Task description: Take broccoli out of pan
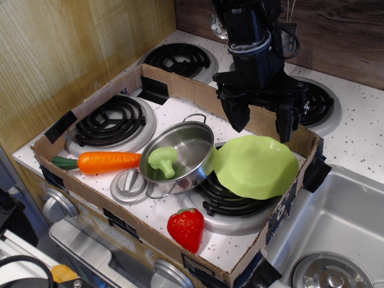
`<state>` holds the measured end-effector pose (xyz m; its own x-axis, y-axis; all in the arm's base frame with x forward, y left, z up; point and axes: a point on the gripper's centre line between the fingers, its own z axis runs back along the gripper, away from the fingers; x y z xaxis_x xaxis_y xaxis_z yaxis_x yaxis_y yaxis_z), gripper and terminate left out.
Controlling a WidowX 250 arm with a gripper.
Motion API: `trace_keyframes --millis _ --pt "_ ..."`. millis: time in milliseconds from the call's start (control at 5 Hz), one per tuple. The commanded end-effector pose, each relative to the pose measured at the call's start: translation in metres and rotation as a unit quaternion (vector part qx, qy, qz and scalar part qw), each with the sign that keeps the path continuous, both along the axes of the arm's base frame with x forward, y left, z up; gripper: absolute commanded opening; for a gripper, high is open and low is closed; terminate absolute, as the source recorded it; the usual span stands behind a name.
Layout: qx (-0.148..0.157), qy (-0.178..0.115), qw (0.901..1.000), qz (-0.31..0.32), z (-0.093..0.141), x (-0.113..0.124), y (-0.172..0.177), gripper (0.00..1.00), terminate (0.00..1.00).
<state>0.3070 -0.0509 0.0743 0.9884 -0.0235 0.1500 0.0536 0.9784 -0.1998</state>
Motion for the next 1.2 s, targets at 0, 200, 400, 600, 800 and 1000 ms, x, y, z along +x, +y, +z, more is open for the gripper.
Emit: trace_keyframes --millis 0,200,400,600,800,1000 --pt "0.000 0.000 1.0000 0.000 0.000 0.000 0.000 1.00 0.00" --pt "0.029 -0.003 0.9981 0.054 0.020 0.001 0.004 1.00 0.00" --pt "0.049 -0.012 0.9946 0.091 0.040 -0.002 0.000 1.00 0.00" --pt "0.067 -0.009 0.9888 0.133 0.053 -0.008 0.003 1.00 0.00" --pt "0.046 0.042 0.9653 0.254 0.056 -0.013 0.024 1.00 0.00" --pt "0.057 0.046 0.9326 0.353 0.049 -0.016 0.044 1.00 0.00"
